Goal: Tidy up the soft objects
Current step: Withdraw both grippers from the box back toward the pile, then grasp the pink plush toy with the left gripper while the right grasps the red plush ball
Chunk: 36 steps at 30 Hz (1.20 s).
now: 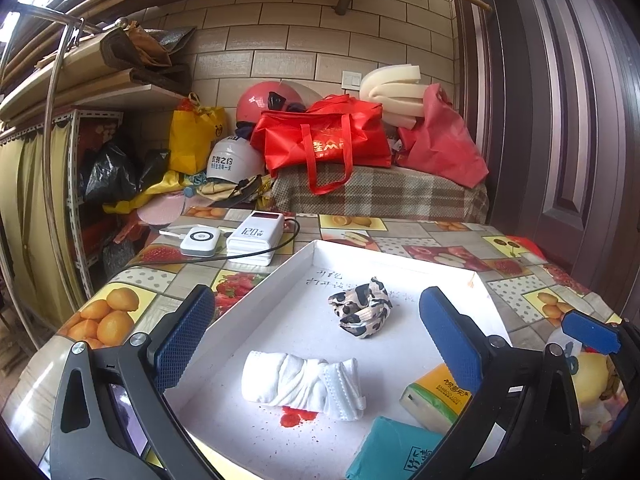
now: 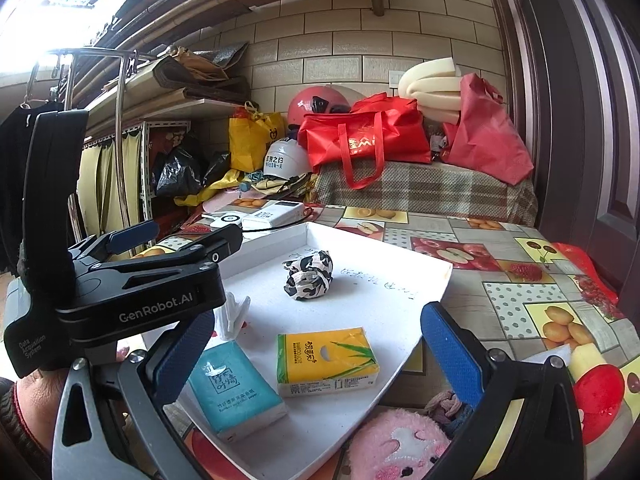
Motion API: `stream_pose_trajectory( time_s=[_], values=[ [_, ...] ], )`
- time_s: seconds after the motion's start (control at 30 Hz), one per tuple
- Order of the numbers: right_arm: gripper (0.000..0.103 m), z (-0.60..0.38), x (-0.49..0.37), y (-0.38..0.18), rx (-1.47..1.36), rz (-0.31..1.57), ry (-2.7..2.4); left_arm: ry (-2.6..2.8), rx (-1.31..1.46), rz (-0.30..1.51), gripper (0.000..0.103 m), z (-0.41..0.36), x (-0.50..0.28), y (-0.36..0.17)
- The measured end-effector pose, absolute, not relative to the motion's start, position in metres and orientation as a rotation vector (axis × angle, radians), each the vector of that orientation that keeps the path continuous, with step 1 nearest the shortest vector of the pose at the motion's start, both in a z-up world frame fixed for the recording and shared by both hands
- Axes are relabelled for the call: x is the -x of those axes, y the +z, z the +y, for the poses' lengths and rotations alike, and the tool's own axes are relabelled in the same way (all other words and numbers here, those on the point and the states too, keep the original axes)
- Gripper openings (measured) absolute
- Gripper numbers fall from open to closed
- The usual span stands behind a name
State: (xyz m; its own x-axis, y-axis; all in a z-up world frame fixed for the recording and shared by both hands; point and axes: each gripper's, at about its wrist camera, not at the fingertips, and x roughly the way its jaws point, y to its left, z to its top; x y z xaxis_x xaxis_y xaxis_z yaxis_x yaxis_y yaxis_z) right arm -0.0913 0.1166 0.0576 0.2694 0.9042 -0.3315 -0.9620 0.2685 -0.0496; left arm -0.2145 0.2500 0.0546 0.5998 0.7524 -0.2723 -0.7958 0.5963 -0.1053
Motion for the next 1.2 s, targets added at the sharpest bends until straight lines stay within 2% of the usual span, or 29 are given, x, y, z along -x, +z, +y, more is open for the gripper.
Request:
stream_pose_trajectory(
  time_s=[0.47,0.73,1.0,1.2],
  values=[
    [0.103,0.063,0.090,0.056,0.304,0.254,1.352,0.865,0.202,0.223,0.103,0.227,0.215,0.053],
    [0.103,0.006,0.017,0.062,0.212,0.311,1.122,0.745,0.191,0.243,0.103,0.205,0.209,0.053],
    [0.103,-0.061,-0.097,0.050,-0.063,0.578,0.835,0.467,0.141,0.369,0.103,0.165,0.178,0.051],
    [0.103,-0.062,-0.106,0.041,-0.114,0.655,0.865,0.295,0.035,0.447,0.103,0.119,0.148,0.050]
  ],
)
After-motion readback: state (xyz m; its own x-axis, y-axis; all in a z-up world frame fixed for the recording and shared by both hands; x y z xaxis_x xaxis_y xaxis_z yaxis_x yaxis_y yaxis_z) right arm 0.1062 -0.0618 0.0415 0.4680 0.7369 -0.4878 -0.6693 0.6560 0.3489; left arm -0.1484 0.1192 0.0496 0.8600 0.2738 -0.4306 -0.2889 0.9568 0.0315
